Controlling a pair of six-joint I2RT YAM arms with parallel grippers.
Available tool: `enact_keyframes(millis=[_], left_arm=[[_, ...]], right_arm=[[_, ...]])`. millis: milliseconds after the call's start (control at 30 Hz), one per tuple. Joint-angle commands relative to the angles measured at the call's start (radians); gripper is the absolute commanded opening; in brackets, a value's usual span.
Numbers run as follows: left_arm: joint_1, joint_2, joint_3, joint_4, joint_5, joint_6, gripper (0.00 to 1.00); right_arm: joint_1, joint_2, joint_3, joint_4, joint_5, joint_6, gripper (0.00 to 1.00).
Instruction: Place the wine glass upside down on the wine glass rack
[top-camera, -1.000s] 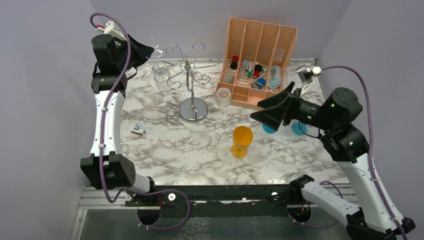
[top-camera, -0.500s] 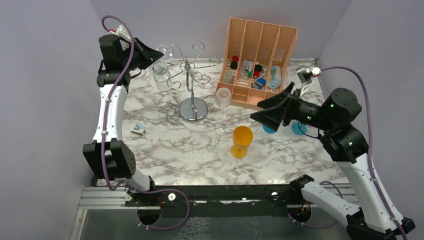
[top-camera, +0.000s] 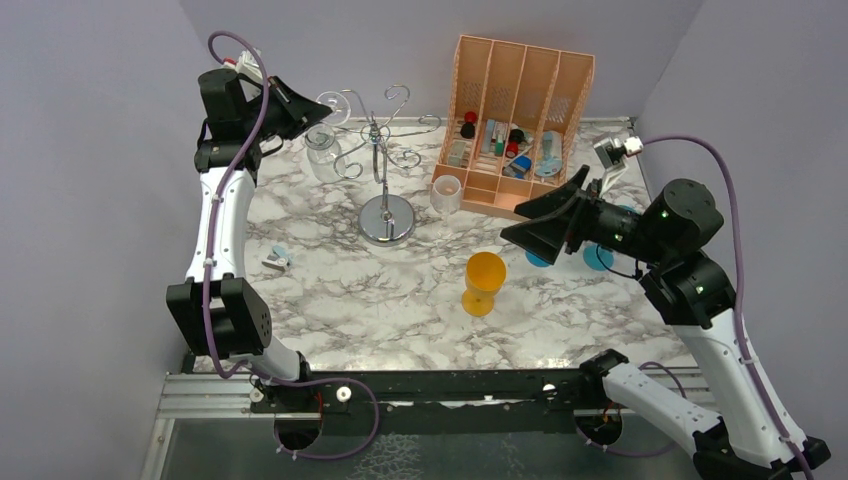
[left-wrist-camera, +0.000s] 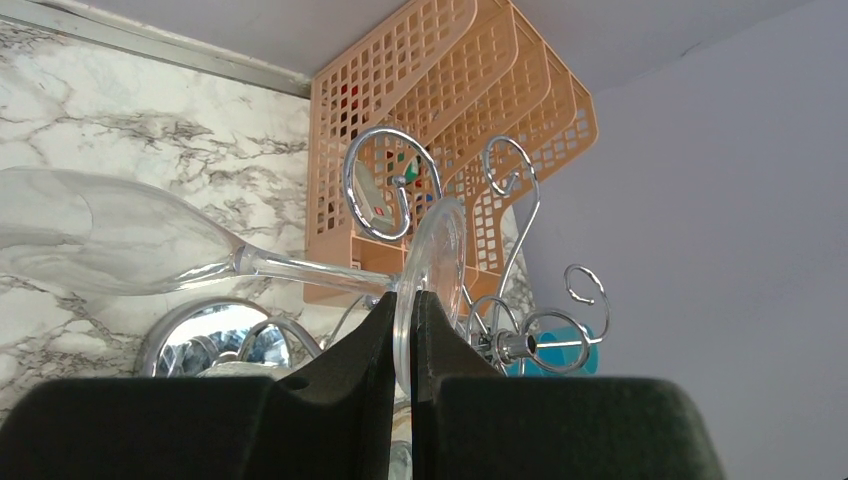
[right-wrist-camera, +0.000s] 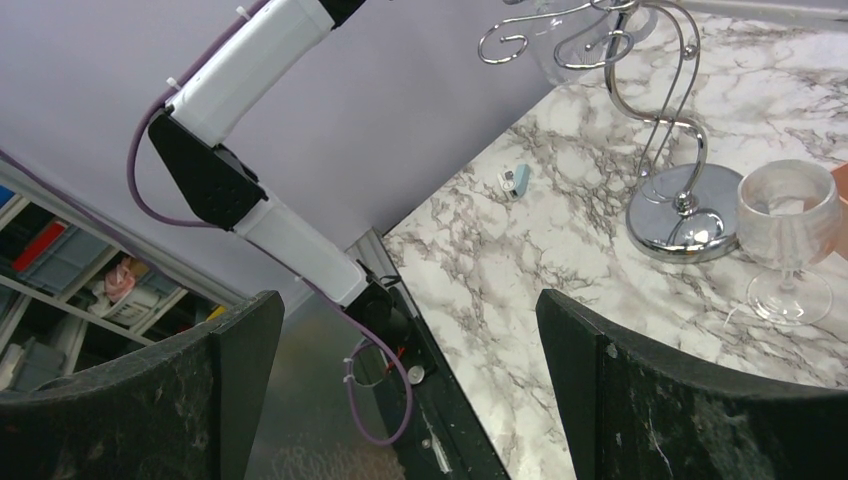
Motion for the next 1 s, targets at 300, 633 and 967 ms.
enact_keyframes(millis=[300, 633, 967], left_arm=[[0.001, 0.020, 0.062, 0.049, 0.105, -0.074, 0.00], [-0.001, 0.031, 0.090, 0.065, 0.133, -0.107, 0.00], [-0.011, 0.038, 0.081, 0.128, 0.154, -0.154, 0.00]], right_arm=[[-0.004, -0.011, -0.029, 0.048, 0.001, 0.011, 1.00], [-0.004, -0.008, -0.028, 0.052, 0.002, 0.001, 1.00], [-0.004, -0.018, -0.050, 0.073, 0.016, 0.006, 1.00]])
